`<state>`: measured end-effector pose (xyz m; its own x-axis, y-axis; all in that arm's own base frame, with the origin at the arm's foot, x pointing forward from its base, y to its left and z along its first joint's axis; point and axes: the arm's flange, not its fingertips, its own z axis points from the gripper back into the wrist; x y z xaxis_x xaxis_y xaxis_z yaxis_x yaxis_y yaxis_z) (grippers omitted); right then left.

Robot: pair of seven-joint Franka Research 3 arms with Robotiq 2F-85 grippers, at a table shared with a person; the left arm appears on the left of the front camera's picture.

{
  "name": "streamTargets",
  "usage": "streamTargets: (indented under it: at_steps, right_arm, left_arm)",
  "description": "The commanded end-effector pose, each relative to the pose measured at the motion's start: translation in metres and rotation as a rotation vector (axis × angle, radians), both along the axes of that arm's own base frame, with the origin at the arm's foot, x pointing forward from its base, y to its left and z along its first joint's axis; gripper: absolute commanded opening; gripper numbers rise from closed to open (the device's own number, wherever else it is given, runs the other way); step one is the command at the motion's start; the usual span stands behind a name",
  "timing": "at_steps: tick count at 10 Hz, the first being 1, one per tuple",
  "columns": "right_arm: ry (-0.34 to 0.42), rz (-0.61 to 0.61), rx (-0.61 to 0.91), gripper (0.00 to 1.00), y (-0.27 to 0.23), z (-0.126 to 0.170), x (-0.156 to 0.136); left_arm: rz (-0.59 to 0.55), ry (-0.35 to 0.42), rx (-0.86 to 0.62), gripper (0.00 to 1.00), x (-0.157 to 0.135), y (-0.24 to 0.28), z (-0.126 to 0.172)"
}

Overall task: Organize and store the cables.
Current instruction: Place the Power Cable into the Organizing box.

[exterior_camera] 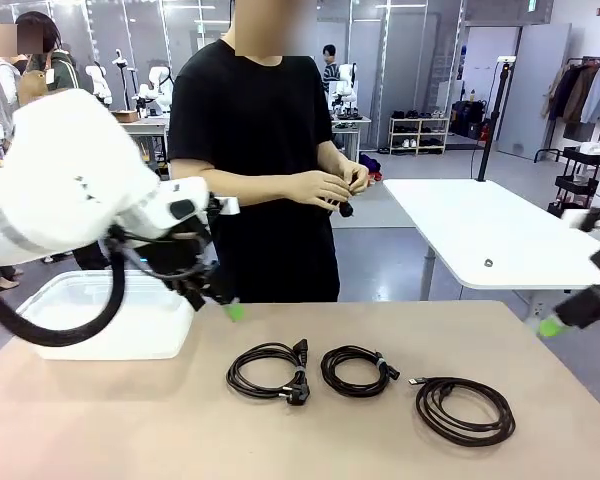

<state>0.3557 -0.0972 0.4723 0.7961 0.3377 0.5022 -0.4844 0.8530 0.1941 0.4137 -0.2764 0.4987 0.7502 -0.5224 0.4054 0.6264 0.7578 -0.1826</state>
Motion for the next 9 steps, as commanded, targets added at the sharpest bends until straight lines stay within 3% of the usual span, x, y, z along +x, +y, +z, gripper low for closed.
streamTargets:
  at_steps: [1, 4, 7, 8, 9]
  right_arm:
    - [-0.060, 0.073, 0.022, 1.00, -0.034, -0.009, -0.016]
    - [-0.165, 0.207, -0.011, 1.00, -0.067, -0.023, -0.046]
    - [-0.271, 0.313, 0.034, 1.00, -0.078, -0.032, -0.065]
    - [-0.196, 0.213, -0.010, 1.00, -0.083, -0.012, -0.040]
    - [-0.196, 0.213, -0.010, 1.00, -0.083, -0.012, -0.040]
  left_arm:
    - [0.081, 0.027, 0.038, 1.00, 0.023, -0.041, -0.006]
    - [0.137, 0.092, 0.114, 1.00, 0.038, -0.099, -0.024]
    - [0.244, 0.138, 0.137, 1.00, 0.055, -0.123, -0.053]
    - [0.250, 0.162, 0.143, 1.00, 0.061, -0.128, -0.070]
    - [0.274, 0.170, 0.136, 1.00, 0.067, -0.132, -0.082]
